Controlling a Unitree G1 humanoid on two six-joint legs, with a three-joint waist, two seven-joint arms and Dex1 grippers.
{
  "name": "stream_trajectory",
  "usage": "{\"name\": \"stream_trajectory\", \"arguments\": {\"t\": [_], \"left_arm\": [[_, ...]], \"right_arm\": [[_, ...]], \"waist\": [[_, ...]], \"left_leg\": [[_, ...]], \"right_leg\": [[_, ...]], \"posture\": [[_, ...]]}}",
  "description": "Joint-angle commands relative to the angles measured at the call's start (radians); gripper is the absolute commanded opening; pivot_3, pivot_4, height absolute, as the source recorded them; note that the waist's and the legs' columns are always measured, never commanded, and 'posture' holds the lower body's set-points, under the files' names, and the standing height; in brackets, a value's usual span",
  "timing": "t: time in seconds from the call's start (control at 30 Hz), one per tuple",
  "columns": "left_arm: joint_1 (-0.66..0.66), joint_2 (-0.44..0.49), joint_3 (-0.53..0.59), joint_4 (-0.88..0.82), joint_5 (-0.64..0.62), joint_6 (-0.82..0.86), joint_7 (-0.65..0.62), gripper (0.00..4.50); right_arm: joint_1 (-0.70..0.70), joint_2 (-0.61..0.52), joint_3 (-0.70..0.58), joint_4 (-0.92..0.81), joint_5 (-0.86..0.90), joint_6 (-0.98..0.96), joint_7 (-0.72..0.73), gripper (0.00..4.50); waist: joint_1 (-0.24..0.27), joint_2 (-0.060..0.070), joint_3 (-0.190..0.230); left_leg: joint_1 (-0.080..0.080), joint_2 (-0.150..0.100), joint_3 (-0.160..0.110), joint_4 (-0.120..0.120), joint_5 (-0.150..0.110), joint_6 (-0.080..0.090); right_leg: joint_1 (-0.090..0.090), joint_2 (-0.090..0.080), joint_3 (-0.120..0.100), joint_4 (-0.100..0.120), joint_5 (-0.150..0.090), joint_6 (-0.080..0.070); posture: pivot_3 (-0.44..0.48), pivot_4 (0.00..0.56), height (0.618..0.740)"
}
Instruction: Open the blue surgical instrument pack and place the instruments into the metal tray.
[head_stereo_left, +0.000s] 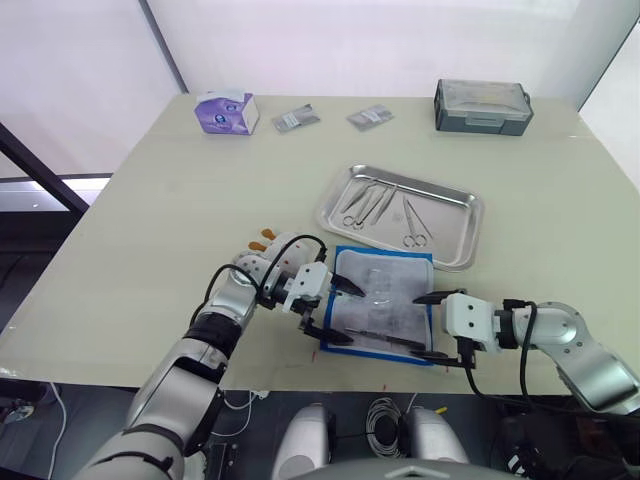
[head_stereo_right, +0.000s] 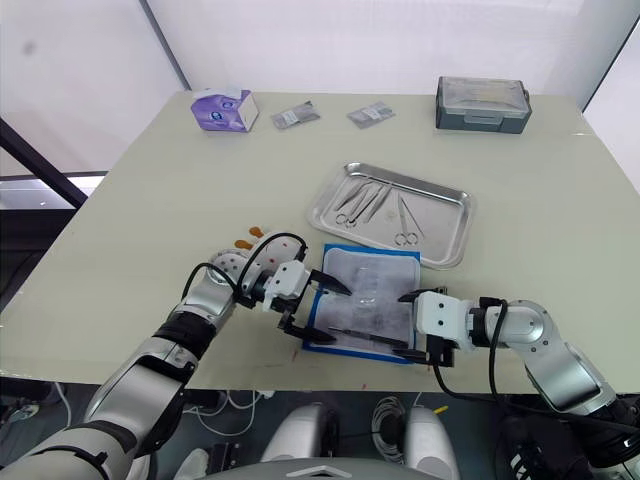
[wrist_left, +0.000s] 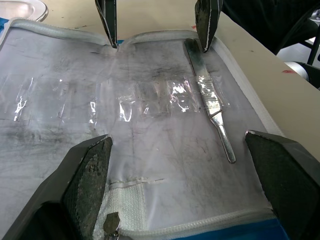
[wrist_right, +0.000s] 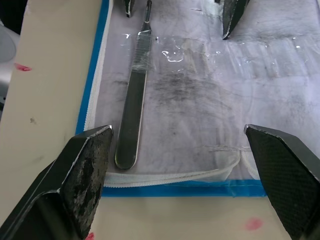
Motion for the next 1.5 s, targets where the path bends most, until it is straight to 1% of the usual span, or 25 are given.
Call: {"name": "stream_trajectory", "arguments": {"t": [0.03, 0.07, 0.13, 0.17, 0.23, 0.27, 0.3, 0.43, 0.53, 0.6, 0.93, 1.4, 1.5], "left_arm": [[0.039, 0.039, -0.048, 0.081, 0.106, 0.01, -0.025, 4.5], [0.039, 0.04, -0.048, 0.082, 0.106, 0.01, -0.026, 4.5], [0.037, 0.041, -0.048, 0.081, 0.106, 0.011, -0.026, 4.5], [0.035, 0.041, -0.047, 0.082, 0.106, 0.011, -0.027, 4.5], [0.03, 0.042, -0.047, 0.086, 0.106, 0.011, -0.027, 4.5], [0.028, 0.042, -0.047, 0.088, 0.107, 0.01, -0.027, 4.5], [0.026, 0.042, -0.047, 0.09, 0.107, 0.01, -0.026, 4.5], [0.019, 0.042, -0.051, 0.095, 0.103, 0.008, -0.025, 4.5], [0.022, 0.043, -0.053, 0.09, 0.101, 0.01, -0.025, 4.5], [0.025, 0.043, -0.055, 0.088, 0.101, 0.011, -0.025, 4.5], [0.028, 0.044, -0.055, 0.087, 0.098, 0.01, -0.021, 4.5], [0.028, 0.04, -0.056, 0.09, 0.098, 0.01, -0.019, 4.5], [0.027, 0.039, -0.056, 0.092, 0.099, 0.008, -0.019, 4.5]], "right_arm": [[0.023, -0.025, 0.025, 0.027, -0.016, 0.046, 0.024, 2.79], [0.024, -0.027, 0.028, 0.026, -0.014, 0.06, 0.028, 2.79], [0.027, -0.033, 0.033, 0.019, -0.013, 0.092, 0.034, 1.77], [0.026, -0.036, 0.037, 0.018, -0.015, 0.098, 0.037, 1.5], [0.024, -0.04, 0.044, 0.014, -0.024, 0.109, 0.036, 0.18], [0.023, -0.042, 0.047, 0.01, -0.024, 0.123, 0.036, 0.16], [0.023, -0.044, 0.049, 0.007, -0.023, 0.133, 0.034, 0.03], [0.022, -0.047, 0.061, -0.004, -0.021, 0.174, 0.037, 0.02], [0.014, -0.03, 0.066, -0.014, -0.024, 0.189, 0.021, 0.02], [0.009, -0.008, 0.058, -0.031, 0.006, 0.218, 0.011, 0.02], [-0.07, 0.031, 0.081, -0.065, 0.017, 0.297, -0.003, 0.02], [-0.135, 0.038, 0.086, -0.191, 0.053, 0.438, -0.013, 0.02], [-0.139, 0.046, 0.089, -0.196, 0.055, 0.449, -0.025, 0.02]], "waist": [[0.0, 0.0, 0.0], [0.0, -0.001, -0.001], [0.0, -0.001, -0.001], [-0.001, -0.001, -0.001], [-0.001, -0.003, -0.003], [-0.001, -0.003, -0.004], [-0.001, -0.004, -0.004], [0.0, -0.004, -0.005], [0.0, -0.004, -0.005], [-0.001, -0.005, -0.006], [-0.015, -0.005, -0.007], [-0.017, -0.003, -0.005], [-0.017, -0.003, -0.005]], "left_leg": [[0.0, 0.0, 0.0, 0.0, 0.0, 0.0], [0.0, 0.0, 0.0, 0.0, 0.0, 0.0], [0.0, 0.0, 0.0, 0.0, 0.0, 0.0], [0.0, 0.0, 0.0, 0.0, 0.0, 0.0], [0.001, 0.001, 0.0, 0.0, 0.0, 0.0], [0.001, 0.001, 0.0, 0.0, 0.0, 0.0], [0.001, 0.001, 0.0, 0.0, 0.0, 0.0], [0.001, 0.001, 0.0, 0.0, 0.0, 0.0], [0.001, 0.001, 0.0, 0.0, 0.0, 0.0], [0.001, 0.001, 0.0, 0.0, 0.0, 0.0], [0.005, 0.002, -0.002, -0.001, 0.0, 0.0], [0.006, 0.002, -0.003, -0.001, 0.0, 0.0], [0.005, 0.001, -0.003, -0.001, 0.0, 0.0]], "right_leg": [[0.0, 0.0, 0.0, 0.0, 0.0, 0.0], [0.0, 0.0, 0.0, 0.0, 0.0, 0.0], [0.0, 0.0, 0.0, 0.0, 0.0, 0.0], [0.0, 0.0, 0.0, 0.0, 0.0, 0.0], [0.0, 0.0, 0.0, 0.0, 0.0, -0.001], [0.0, 0.0, 0.0, 0.0, 0.0, -0.001], [0.0, 0.0, 0.0, 0.0, 0.0, -0.001], [0.001, 0.0, 0.0, 0.0, -0.001, -0.002], [0.001, 0.0, 0.0, 0.0, -0.001, -0.003], [0.001, 0.0, 0.0, 0.0, -0.001, -0.003], [0.004, 0.002, 0.0, 0.001, -0.002, -0.004], [0.005, 0.001, -0.001, 0.001, -0.002, -0.004], [0.005, 0.001, -0.001, 0.001, -0.002, -0.004]], "posture": [[0.0, 0.15, 0.727], [0.0, 0.15, 0.727], [0.0, 0.15, 0.727], [0.0, 0.15, 0.727], [0.0, 0.15, 0.727], [0.0, 0.15, 0.727], [0.0, 0.15, 0.727], [0.0, 0.15, 0.727], [0.0, 0.15, 0.727], [0.0, 0.15, 0.727], [0.0, 0.15, 0.727], [0.0, 0.15, 0.727], [0.0, 0.15, 0.727]]}}
